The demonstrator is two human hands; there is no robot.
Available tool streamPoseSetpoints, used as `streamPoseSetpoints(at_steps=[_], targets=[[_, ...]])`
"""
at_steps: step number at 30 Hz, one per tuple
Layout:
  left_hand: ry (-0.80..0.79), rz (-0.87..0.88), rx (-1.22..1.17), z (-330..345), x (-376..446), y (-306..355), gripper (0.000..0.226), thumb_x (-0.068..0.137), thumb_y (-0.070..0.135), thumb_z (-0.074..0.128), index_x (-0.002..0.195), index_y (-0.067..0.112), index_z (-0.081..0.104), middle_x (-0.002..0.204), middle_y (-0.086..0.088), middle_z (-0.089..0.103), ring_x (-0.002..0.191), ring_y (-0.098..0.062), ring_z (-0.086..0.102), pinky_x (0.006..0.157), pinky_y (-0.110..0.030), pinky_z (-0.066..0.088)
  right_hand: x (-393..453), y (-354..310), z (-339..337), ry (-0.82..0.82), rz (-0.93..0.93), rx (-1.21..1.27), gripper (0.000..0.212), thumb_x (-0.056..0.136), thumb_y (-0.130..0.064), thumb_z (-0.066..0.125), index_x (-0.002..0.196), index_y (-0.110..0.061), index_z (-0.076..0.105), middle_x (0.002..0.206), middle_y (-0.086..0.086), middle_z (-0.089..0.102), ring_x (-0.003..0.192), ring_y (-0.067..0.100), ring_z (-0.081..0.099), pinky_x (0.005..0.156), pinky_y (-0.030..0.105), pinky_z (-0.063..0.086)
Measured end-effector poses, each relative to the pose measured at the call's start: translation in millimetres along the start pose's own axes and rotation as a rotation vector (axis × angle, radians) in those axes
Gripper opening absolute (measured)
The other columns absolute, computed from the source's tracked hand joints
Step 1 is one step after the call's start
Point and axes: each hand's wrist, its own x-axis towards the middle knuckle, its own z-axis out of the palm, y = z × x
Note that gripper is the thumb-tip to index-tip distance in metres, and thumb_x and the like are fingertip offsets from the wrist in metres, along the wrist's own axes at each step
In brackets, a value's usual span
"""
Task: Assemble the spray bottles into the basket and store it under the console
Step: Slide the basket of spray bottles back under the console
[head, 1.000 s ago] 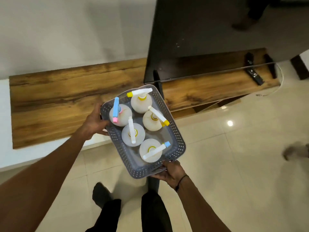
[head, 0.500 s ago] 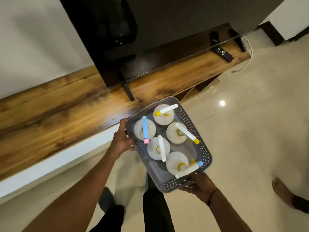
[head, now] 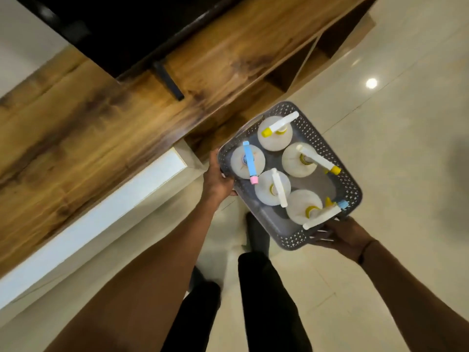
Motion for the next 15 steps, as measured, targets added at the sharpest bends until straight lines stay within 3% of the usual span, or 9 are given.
streamPoseSetpoints(at_steps=[4,7,10,11,13,15], targets=[[0.043,-0.029,-0.011,13.2,37.3,-13.1,0.094,0.081,0.011,0.09,0.153,0.031,0.034,0.152,-0.011,0.051,0.133,-0.037,0.056,0.084,-0.06,0.063,46.0,-4.9,4.0,-0.019,-0.038,0.001,0.023,0.107,-0.005,0.048,0.125,0.002,0.06,0.086,0.022,0.072,0.067,0.032,0.075,0.065,0.051,0.065],[0.088,-0.032,-0.063,19.0,68.1,-23.2,0.097,0.076,0.004,0.088,0.154,0.027,0.035,0.148,-0.013,0.055,0.122,-0.036,0.063,0.068,-0.046,0.067,83.2,-11.2,13.1,-0.032,-0.059,-0.02,0.024,0.107,-0.002,0.047,0.128,0.001,0.058,0.09,0.024,0.071,0.072,0.035,0.072,0.071,0.051,0.063],[0.152,0.017,-0.046,21.2,94.4,-27.8,0.095,0.067,0.02,0.079,0.153,0.02,0.038,0.139,-0.012,0.063,0.114,-0.035,0.068,0.071,-0.046,0.067,113.5,-20.8,28.0,-0.042,-0.092,-0.047,0.024,0.104,0.0,0.051,0.127,0.0,0.059,0.079,0.017,0.073,0.062,0.029,0.073,0.071,0.053,0.062],[0.182,0.032,-0.036,22.0,104.0,-30.2,0.093,0.068,0.024,0.077,0.152,0.019,0.039,0.135,-0.009,0.064,0.109,-0.032,0.068,0.064,-0.039,0.066,123.6,-24.8,32.8,-0.046,-0.103,-0.057,0.025,0.103,0.0,0.052,0.128,0.0,0.059,0.082,0.018,0.073,0.064,0.03,0.073,0.073,0.054,0.062],[0.238,0.044,-0.004,22.3,124.7,-39.5,0.079,0.083,0.021,0.075,0.154,0.022,0.038,0.127,-0.004,0.058,0.106,-0.029,0.065,0.049,-0.021,0.058,143.7,-29.2,42.3,-0.068,-0.116,-0.068,0.03,0.102,0.0,0.055,0.132,-0.001,0.058,0.092,0.02,0.072,0.074,0.036,0.072,0.07,0.054,0.064],[0.253,0.018,0.011,20.6,147.9,-49.7,0.065,0.096,0.02,0.067,0.155,0.025,0.039,0.127,-0.004,0.056,0.113,-0.031,0.063,0.064,-0.033,0.065,160.9,-34.9,51.2,-0.081,-0.124,-0.073,0.032,0.102,-0.001,0.055,0.134,-0.001,0.058,0.096,0.021,0.072,0.079,0.038,0.072,0.066,0.052,0.066]])
